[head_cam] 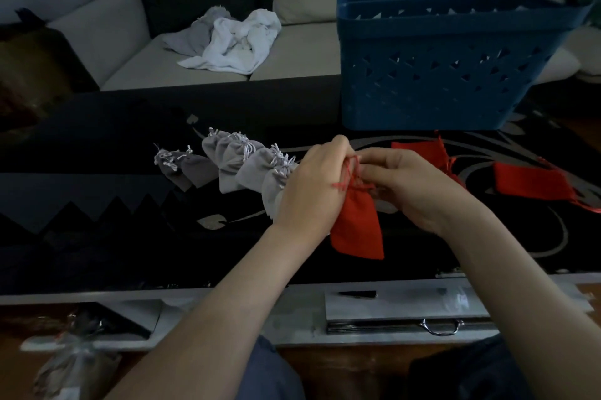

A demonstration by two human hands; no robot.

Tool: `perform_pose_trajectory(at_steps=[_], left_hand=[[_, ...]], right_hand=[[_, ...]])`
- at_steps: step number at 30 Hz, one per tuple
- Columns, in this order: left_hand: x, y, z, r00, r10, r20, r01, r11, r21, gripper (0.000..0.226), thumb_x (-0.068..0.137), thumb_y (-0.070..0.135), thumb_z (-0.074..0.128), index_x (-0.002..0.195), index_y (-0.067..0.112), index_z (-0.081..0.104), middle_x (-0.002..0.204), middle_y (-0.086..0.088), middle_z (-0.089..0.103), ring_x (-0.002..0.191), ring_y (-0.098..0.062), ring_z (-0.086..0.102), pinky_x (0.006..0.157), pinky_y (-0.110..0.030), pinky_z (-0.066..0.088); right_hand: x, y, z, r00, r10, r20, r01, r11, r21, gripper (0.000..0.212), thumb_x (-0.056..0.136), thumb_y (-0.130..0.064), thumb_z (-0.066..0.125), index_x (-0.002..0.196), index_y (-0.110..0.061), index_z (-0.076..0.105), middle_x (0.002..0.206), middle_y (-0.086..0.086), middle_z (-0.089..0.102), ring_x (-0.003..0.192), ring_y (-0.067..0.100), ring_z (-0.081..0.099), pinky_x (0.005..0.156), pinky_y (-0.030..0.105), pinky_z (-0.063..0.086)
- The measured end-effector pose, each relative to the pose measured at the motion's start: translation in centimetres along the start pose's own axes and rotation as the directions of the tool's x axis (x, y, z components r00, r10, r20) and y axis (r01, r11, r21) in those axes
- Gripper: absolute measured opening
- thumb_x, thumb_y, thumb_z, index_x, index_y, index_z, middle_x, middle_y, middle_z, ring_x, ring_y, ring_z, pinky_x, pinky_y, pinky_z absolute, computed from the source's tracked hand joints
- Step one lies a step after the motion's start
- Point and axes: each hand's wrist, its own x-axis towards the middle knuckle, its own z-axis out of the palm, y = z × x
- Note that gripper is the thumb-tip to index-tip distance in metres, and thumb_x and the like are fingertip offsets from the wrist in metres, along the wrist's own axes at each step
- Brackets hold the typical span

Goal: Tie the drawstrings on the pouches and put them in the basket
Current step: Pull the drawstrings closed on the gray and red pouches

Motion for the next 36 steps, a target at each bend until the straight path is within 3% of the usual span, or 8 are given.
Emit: perform_pose_trajectory(at_steps=[8,14,19,26,29,31,33,36], left_hand=[[0.0,-0.6,-0.1,1.000,-0.015,-0.019,0.012,0.987,-0.158,0.004,0.096,0.015,0.051,0.097,0.015,0.054,0.082,-0.001,0.059,0.077,-0.010,0.057,0.067,-0.034,0.049],[0.1,-0.8,-0.1,1.000,-0.008,-0.008,0.006,0.986,-0.165,0.006,0.098,0.015,0.050,0.099,0.013,0.055,0.084,0.001,0.060,0.078,-0.010,0.056,0.067,-0.029,0.047],[0.0,-1.2,0.1,1.000,0.011,0.017,-0.009,0.987,-0.160,0.018,0.100,0.020,0.044,0.103,0.013,0.060,0.089,0.001,0.065,0.085,-0.008,0.060,0.072,-0.014,0.044],[0.0,-1.4,0.2,0.997,-0.077,0.027,0.081,0.981,-0.174,0.027,0.102,0.024,0.035,0.101,0.014,0.061,0.091,-0.003,0.066,0.087,-0.012,0.060,0.073,-0.017,0.043],[0.1,-1.5,0.1,0.976,-0.210,0.063,0.218,0.954,-0.206,0.024,0.100,0.009,0.039,0.082,0.014,0.054,0.076,0.004,0.061,0.075,-0.009,0.056,0.069,-0.018,0.041],[0.4,-2.4,0.2,0.896,-0.426,0.123,0.443,0.853,-0.276,0.034,0.096,0.003,0.039,0.066,0.017,0.047,0.060,0.007,0.050,0.061,-0.007,0.047,0.062,-0.020,0.037],[0.6,-3.6,0.3,0.803,-0.569,0.178,0.594,0.736,-0.324,0.042,0.096,0.008,0.041,0.056,0.019,0.045,0.048,0.009,0.043,0.053,-0.010,0.040,0.060,-0.026,0.034],[0.8,-4.1,0.1,0.731,-0.640,0.237,0.673,0.618,-0.407,0.043,0.100,0.018,0.042,0.057,0.018,0.048,0.044,0.009,0.044,0.047,-0.010,0.041,0.052,-0.024,0.031]], right_hand=[[-0.3,-0.2,0.0,0.981,-0.141,-0.135,0.114,0.974,-0.194,0.009,0.087,-0.008,0.063,0.092,-0.010,0.070,0.083,0.020,0.064,0.075,0.018,0.059,0.076,0.031,0.049],[-0.2,-0.1,0.2,0.977,-0.132,-0.167,0.101,0.978,-0.181,0.011,0.092,-0.015,0.057,0.085,-0.010,0.065,0.076,0.001,0.062,0.069,0.007,0.057,0.068,0.020,0.046],[0.4,0.2,-0.1,0.966,-0.087,-0.244,0.086,0.996,-0.011,0.024,0.098,-0.018,0.049,0.080,-0.012,0.063,0.081,0.007,0.069,0.078,0.016,0.064,0.079,0.030,0.051],[0.7,-0.3,-0.1,0.919,-0.028,-0.394,0.170,0.929,0.329,0.037,0.101,-0.027,0.040,0.074,-0.008,0.057,0.083,0.013,0.072,0.082,0.027,0.069,0.082,0.041,0.055],[0.3,-1.0,-0.4,0.922,-0.024,-0.386,0.283,0.722,0.632,0.039,0.101,-0.026,0.038,0.063,-0.015,0.044,0.059,0.005,0.063,0.068,0.021,0.068,0.072,0.031,0.054],[0.1,-1.2,-0.8,0.918,0.005,-0.397,0.303,0.638,0.708,0.046,0.100,-0.026,0.039,0.055,-0.018,0.035,0.041,-0.004,0.035,0.039,0.012,0.043,0.050,0.024,0.047],[0.0,-1.3,-1.4,0.915,0.019,-0.402,0.287,0.671,0.684,0.048,0.100,-0.026,0.038,0.054,-0.020,0.027,0.040,-0.005,0.018,0.033,0.009,0.017,0.034,0.021,0.027],[0.1,-1.2,-1.9,0.917,-0.023,-0.397,0.245,0.818,0.520,0.046,0.100,-0.029,0.038,0.057,-0.020,0.023,0.041,-0.006,0.016,0.034,0.009,0.011,0.037,0.022,0.010]])
